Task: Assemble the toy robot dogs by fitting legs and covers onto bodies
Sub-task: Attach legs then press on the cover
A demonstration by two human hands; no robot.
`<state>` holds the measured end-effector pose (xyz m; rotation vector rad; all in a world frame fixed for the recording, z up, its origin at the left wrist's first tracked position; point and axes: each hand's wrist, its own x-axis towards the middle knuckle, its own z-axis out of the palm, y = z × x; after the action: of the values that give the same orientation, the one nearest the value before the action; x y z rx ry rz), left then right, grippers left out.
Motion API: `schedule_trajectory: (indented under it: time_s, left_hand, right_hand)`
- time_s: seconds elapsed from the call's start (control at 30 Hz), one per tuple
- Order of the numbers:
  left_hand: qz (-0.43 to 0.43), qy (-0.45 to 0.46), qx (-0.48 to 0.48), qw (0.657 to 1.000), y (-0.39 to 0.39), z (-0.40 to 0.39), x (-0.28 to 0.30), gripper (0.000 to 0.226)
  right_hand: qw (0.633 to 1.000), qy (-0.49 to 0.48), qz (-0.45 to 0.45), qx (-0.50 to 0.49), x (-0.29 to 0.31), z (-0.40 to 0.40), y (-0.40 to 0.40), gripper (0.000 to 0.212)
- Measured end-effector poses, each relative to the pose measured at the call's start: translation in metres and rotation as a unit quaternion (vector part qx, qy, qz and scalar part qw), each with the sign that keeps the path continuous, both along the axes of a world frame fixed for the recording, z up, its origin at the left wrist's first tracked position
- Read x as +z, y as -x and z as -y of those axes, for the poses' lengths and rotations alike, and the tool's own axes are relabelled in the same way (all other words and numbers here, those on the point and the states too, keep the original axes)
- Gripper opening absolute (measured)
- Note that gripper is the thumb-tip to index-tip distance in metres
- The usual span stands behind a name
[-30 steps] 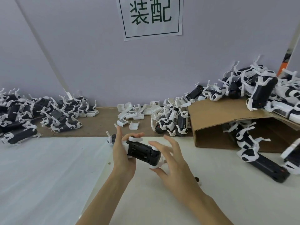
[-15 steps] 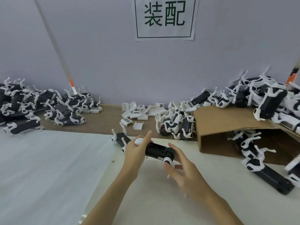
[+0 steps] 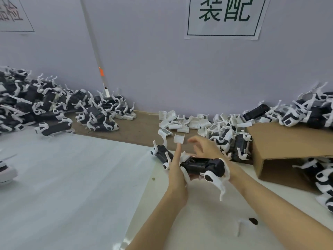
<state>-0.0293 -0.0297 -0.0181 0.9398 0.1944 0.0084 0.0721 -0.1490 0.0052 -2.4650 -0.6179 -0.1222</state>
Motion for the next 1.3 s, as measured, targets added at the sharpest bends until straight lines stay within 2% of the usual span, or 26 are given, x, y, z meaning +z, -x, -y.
schedule_trajectory:
  time_s: [0.07, 0.13, 0.2, 0.33, 0.4, 0.47, 0.57, 0.6, 0.67, 0.73, 0.87, 1.03, 1.13, 1.17, 1.2, 1.3]
  left_hand:
    - [-0.013, -0.002, 0.011, 1.0, -0.004, 0.0, -0.003, 0.056]
    - [-0.025, 0.009, 0.021, 0.999, -0.008, -0.002, -0.007, 0.056]
    - [-0.028, 0.035, 0.027, 0.999, -0.014, -0.005, -0.011, 0.057]
    - [-0.015, 0.05, 0.031, 0.998, -0.021, -0.007, -0.015, 0.055]
    - [-0.023, 0.047, 0.024, 0.998, -0.022, -0.006, -0.018, 0.056]
    - [-0.037, 0.048, 0.018, 0.998, -0.023, -0.006, -0.018, 0.057]
    - [-0.022, 0.027, 0.013, 0.999, -0.024, -0.003, -0.016, 0.057]
    - [-0.02, 0.02, 0.013, 1.0, -0.023, -0.002, -0.015, 0.057]
    - [-0.021, 0.006, 0.011, 1.0, -0.021, -0.001, -0.011, 0.054]
    - [-0.021, -0.012, 0.009, 1.0, -0.018, 0.0, -0.01, 0.053]
    - [0.002, -0.062, -0.019, 0.998, -0.008, 0.004, -0.006, 0.06]
    - [0.04, -0.161, -0.042, 0.985, 0.002, 0.012, -0.003, 0.057]
    - [0.06, -0.22, -0.049, 0.972, 0.006, 0.015, -0.004, 0.055]
    - [0.065, -0.232, -0.05, 0.969, 0.008, 0.016, -0.004, 0.055]
    - [0.068, -0.243, -0.049, 0.966, 0.009, 0.016, -0.004, 0.056]
    - [0.079, -0.257, -0.038, 0.962, 0.011, 0.015, -0.005, 0.061]
  right_hand:
    - [0.982, 0.177, 0.058, 0.018, 0.003, -0.016, -0.022, 0.057]
    - [0.952, 0.277, 0.131, 0.023, 0.0, -0.026, -0.039, 0.069]
    - [0.929, 0.316, 0.191, 0.022, -0.003, -0.032, -0.053, 0.062]
    - [0.904, 0.38, 0.196, 0.01, -0.008, -0.037, -0.067, 0.034]
    - [0.898, 0.379, 0.223, 0.007, -0.016, -0.033, -0.07, 0.028]
    - [0.919, 0.316, 0.238, -0.002, -0.022, -0.025, -0.069, 0.026]
    - [0.979, 0.072, 0.188, -0.016, -0.023, -0.009, -0.055, 0.01]
    - [0.986, -0.02, 0.161, -0.031, -0.02, -0.005, -0.046, 0.008]
    - [0.974, -0.196, 0.083, -0.077, -0.013, 0.008, -0.023, 0.005]
    - [0.93, -0.352, -0.026, -0.104, -0.005, 0.024, 0.004, 0.006]
    - [0.8, -0.565, -0.163, -0.12, 0.0, 0.068, 0.062, 0.021]
    - [0.638, -0.698, -0.307, -0.106, -0.016, 0.107, 0.123, 0.036]
    - [0.552, -0.755, -0.336, -0.108, -0.027, 0.118, 0.14, 0.036]
    - [0.535, -0.767, -0.337, -0.111, -0.027, 0.119, 0.142, 0.035]
    - [0.533, -0.77, -0.332, -0.115, -0.026, 0.119, 0.143, 0.032]
    - [0.593, -0.742, -0.284, -0.13, -0.025, 0.122, 0.14, 0.024]
